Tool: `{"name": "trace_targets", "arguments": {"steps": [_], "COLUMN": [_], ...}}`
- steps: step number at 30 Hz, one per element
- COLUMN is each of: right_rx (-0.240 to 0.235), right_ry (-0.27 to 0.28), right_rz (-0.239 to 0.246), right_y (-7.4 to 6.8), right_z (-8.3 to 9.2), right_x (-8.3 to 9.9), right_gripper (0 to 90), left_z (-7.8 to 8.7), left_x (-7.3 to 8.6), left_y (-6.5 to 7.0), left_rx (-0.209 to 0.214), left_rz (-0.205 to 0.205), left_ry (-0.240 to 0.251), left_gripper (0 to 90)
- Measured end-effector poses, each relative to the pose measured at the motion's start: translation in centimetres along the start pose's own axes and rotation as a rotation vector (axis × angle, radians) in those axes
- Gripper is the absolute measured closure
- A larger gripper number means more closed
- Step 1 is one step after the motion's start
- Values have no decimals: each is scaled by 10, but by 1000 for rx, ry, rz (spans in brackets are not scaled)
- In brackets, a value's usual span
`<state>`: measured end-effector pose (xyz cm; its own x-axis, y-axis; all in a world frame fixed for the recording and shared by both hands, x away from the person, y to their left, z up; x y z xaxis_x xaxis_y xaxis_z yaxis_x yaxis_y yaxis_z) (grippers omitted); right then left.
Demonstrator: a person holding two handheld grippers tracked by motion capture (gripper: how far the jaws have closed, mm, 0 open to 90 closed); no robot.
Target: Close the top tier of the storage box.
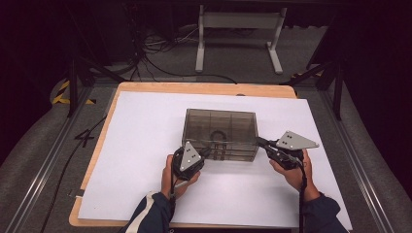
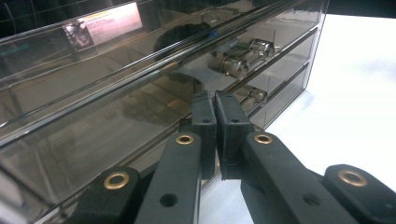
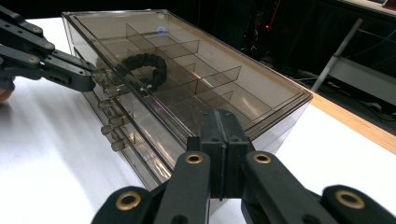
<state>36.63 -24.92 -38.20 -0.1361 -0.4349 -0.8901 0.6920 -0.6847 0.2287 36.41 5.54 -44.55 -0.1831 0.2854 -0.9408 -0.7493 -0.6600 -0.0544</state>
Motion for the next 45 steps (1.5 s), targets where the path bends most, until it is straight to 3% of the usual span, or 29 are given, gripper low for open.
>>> {"name": "trace_targets", "arguments": {"steps": [10, 15, 20, 28, 45], "right_rx": [21, 50, 43, 47, 56], "right_ry": [-3, -9, -4, -10, -16], "right_rz": [7, 17, 58, 57, 59], "right_y": [-2, -3, -10, -13, -16], "right_z": [0, 4, 9, 16, 35], "right_x": [-1, -1, -3, -4, 1], "right_gripper": [893, 870, 856, 826, 719], "left_z": [18, 28, 39, 58, 86], "left_x": [5, 4, 6, 8, 24], "left_y": [-5, -13, -18, -23, -41], "left_rx": [-19, -40, -48, -46, -93], "left_rz": [-17, -21, -37, -45, -62], "left_ry": [-16, -19, -34, -28, -83], "left_gripper": [844, 836, 801, 762, 679]}}
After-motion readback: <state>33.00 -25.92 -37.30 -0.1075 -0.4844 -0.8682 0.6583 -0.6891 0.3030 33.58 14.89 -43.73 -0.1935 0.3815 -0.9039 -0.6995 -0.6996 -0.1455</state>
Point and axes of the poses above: each handheld gripper's, and its own axes: z roughly backward along the jaws, x roughly out of its underside, y roughly to its right, the point moved 1 cm from there along -z, roughly forward along the jaws, and after that the axes turned 2 degrees about z, right-handed, at the moved point
